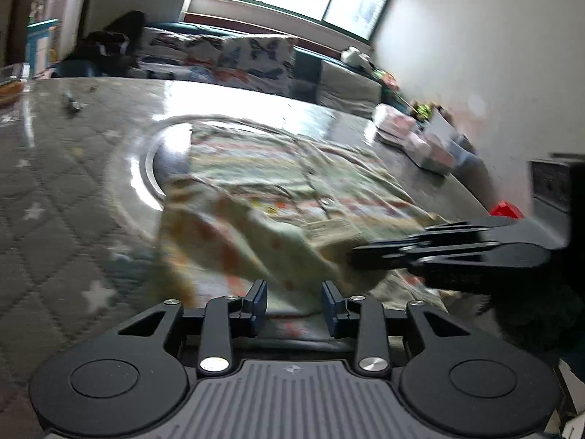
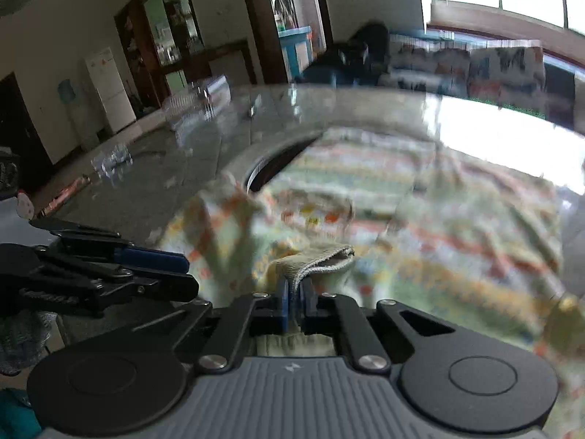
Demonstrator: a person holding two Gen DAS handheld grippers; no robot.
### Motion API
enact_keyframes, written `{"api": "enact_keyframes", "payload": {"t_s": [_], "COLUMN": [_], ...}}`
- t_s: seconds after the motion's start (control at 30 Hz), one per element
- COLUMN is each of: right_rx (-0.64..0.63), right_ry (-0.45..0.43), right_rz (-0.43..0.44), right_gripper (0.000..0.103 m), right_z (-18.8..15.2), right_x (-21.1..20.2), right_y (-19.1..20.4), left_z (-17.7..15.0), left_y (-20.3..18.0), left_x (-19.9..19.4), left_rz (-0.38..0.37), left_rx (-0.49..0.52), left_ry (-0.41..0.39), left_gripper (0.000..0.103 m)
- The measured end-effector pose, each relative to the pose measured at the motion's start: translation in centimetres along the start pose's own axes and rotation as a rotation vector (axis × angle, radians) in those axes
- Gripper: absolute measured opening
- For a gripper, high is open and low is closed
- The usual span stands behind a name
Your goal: Fold clothes
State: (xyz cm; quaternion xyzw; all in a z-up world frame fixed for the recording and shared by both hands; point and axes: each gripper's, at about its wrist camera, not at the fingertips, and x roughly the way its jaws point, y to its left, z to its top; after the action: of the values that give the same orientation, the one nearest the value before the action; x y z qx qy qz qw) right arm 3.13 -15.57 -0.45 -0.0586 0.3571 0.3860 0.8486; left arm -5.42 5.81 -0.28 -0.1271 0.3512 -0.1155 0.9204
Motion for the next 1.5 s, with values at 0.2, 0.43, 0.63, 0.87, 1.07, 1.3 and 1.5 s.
{"api": "enact_keyframes", "payload": {"t_s": [0.2, 0.43, 0.63, 0.87, 1.07, 1.3, 1.5], "right_rx": [-0.066, -0.022, 0.007, 0.059, 0.099, 0.126, 0.106], "right_ry": [-0.148, -0.139, -0.081, -0.085, -0.053, 0.003, -0.062], "right_rz": [-0.102, -0.204, -0.246, -0.265, -0.27, -0.296, -0.306], "right_gripper": [0.005, 0.005, 0.005, 0.005, 0.005, 0.009, 0.011], "right_z": [2.2, 1.7, -0.1, -0.5, -1.6, -2.4, -1.0], "right_x": [-4.4, -5.8, -5.1, -5.1, -4.2, -3.2, -3.8], "right_y": [0.3, -1.8, -3.2, -3.9, -5.1, -6.2, -6.0], "left_z": [0.7, 0.9, 2.0, 3.8, 4.3, 4.4, 4.9], "left_y": [1.0, 1.3, 1.2, 0.2, 1.2, 2.4, 1.0], "left_x": [-0.2, 0.9, 1.7, 4.3, 6.9, 6.4, 5.9], "left_rz": [0.036, 0.053, 0.058, 0.009, 0.067, 0.094, 0.057], "left_rx": [-0.011, -0.009, 0.0, 0.016, 0.008, -0.009, 0.019], "left_ry": [-0.027, -0.01, -0.013, -0.018, 0.015, 0.013, 0.002], "left_gripper": [0.041, 0.041, 0.04, 0.039, 0.038, 0.032, 0.032]}}
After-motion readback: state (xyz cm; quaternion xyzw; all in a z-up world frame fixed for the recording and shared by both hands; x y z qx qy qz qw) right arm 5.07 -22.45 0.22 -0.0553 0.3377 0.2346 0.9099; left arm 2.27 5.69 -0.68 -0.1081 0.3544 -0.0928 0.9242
